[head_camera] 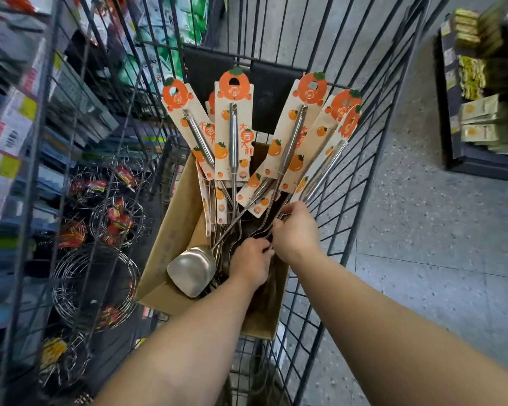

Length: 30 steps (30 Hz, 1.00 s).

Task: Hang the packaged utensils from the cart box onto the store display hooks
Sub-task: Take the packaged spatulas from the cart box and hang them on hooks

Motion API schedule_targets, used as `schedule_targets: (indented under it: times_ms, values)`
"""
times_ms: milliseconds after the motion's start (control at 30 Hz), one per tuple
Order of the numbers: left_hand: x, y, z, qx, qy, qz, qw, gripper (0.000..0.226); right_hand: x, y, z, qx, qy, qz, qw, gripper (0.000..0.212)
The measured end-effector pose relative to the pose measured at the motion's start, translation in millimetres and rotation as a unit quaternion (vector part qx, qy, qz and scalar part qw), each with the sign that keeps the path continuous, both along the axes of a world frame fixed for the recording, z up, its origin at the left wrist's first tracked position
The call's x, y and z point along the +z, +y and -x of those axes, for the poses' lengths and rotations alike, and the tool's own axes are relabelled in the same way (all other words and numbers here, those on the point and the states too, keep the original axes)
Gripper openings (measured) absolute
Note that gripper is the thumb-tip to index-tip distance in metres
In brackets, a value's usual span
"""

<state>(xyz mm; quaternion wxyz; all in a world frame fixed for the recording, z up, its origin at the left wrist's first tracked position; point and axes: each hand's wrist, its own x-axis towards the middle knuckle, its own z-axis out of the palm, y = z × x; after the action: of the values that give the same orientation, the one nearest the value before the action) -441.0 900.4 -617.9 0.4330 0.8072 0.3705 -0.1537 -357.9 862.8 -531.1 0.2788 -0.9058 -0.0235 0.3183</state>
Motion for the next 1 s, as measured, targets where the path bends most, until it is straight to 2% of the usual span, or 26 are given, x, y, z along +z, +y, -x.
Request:
schedule_targets:
  times_ms: [133,200,300,433,500,600,633,700,767,900,1000]
  values:
    - [7.3,10.0,16.8,0.049,-0.037,0.038,0.997,0.024,5.5,-2.1,0.4,-0.033,0.002,-0.003,0.999,0.018]
    - [14.4,18.7,21.6,0.048,-0.047,0.037,0.997,0.026,10.6,-2.1,2.7,-0.043,0.032,0.002,0.999,0.025]
    - [26.2,28.1,23.7,0.053,-0.081,0.072,0.993,0.021,18.4,-0.9,6.6,-0.001,0.072,-0.020,0.997,0.039]
    - [54.1,37.0,16.5,0.062,-0.115,0.120,0.984,0.013,33.3,11.1,5.3,0.020,0.106,-0.097,0.989,0.015]
    - [58.9,46.4,13.3,0.090,-0.119,0.138,0.979,0.013,40.9,18.5,-4.3,0.052,0.080,-0.102,0.990,0.016]
    - [46.2,60.2,20.7,0.185,-0.094,0.199,0.958,0.026,52.1,24.9,-26.3,0.093,0.052,-0.089,0.990,0.019]
    - [38.4,61.9,24.1,0.191,-0.082,0.197,0.958,0.026,51.7,25.4,-34.0,0.101,0.047,-0.084,0.990,0.019]
    - [20.6,61.1,28.0,0.130,-0.042,0.123,0.983,0.024,48.2,25.7,-43.2,0.122,0.032,-0.061,0.990,0.021]
    - [7.7,57.2,22.8,0.107,-0.010,0.081,0.991,0.035,39.9,23.9,-45.7,0.113,0.025,-0.046,0.992,0.021]
    - [-5.4,48.4,-1.4,0.123,-0.007,0.113,0.986,0.043,26.6,18.1,-48.6,0.052,0.022,-0.042,0.998,0.013]
    - [-13.0,46.6,-16.8,0.090,0.017,0.089,0.992,0.038,24.6,14.9,-54.1,0.031,0.006,-0.026,0.999,0.010]
